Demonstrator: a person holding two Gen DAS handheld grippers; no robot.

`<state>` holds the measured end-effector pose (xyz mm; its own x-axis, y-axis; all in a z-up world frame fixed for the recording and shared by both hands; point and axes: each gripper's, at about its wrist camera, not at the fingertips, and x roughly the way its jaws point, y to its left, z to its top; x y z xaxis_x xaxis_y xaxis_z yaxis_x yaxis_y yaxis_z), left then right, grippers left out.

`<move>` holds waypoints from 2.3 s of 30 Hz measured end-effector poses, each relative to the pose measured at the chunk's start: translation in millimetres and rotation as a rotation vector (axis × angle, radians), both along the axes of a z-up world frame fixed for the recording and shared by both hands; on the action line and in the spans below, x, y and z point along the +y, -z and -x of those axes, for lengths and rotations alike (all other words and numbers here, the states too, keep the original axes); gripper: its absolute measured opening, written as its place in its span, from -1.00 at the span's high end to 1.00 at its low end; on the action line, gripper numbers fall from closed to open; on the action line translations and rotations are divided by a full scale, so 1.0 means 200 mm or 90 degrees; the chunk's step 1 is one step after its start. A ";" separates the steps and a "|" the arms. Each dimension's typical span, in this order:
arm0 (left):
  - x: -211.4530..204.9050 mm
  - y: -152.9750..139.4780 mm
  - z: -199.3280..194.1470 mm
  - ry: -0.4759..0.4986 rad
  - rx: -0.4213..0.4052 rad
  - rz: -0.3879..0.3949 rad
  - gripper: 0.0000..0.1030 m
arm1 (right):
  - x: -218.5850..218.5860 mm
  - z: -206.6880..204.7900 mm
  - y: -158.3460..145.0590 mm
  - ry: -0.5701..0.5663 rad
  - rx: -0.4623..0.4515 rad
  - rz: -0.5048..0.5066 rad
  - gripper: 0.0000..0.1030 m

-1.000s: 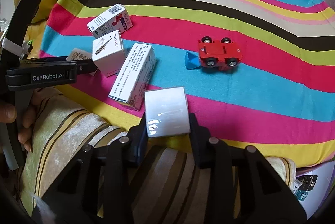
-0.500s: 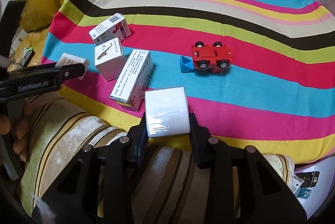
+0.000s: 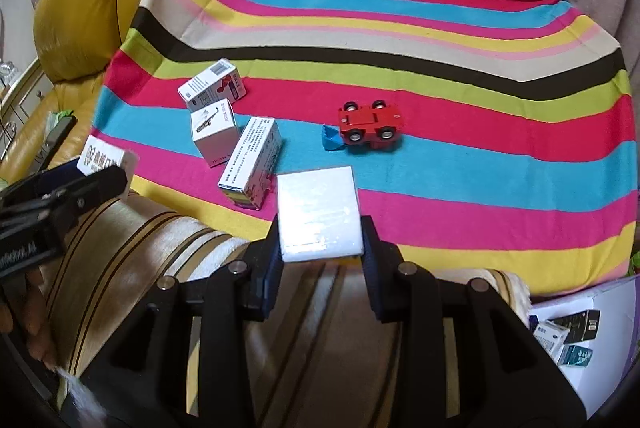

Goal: Organize rigid objects
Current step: 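Lift both held boxes and carry them toward the storage box, then open the right tool over the storage box while the left tool releases the DING ZHI box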

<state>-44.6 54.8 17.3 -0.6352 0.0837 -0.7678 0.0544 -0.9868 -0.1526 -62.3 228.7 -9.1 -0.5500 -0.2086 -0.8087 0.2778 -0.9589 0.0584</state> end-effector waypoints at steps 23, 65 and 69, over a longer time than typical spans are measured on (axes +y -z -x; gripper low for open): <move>0.53 -0.08 -0.17 0.172 0.052 0.001 -0.61 | 0.51 -0.37 -0.11 0.111 0.023 0.050 0.25; 1.34 -0.08 -0.38 0.480 0.050 0.005 -0.63 | 1.52 -0.79 -0.08 0.426 0.014 0.027 0.25; 1.37 -0.08 -0.40 0.501 0.049 0.006 -0.66 | 1.53 -0.78 -0.07 0.438 0.007 0.025 -0.04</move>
<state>35.6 328.3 32.9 -0.4430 0.5245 -0.7271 -0.6712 -0.7317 -0.1189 94.6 535.1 5.8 -0.5765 0.1621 -0.8009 -0.3925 -0.9146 0.0975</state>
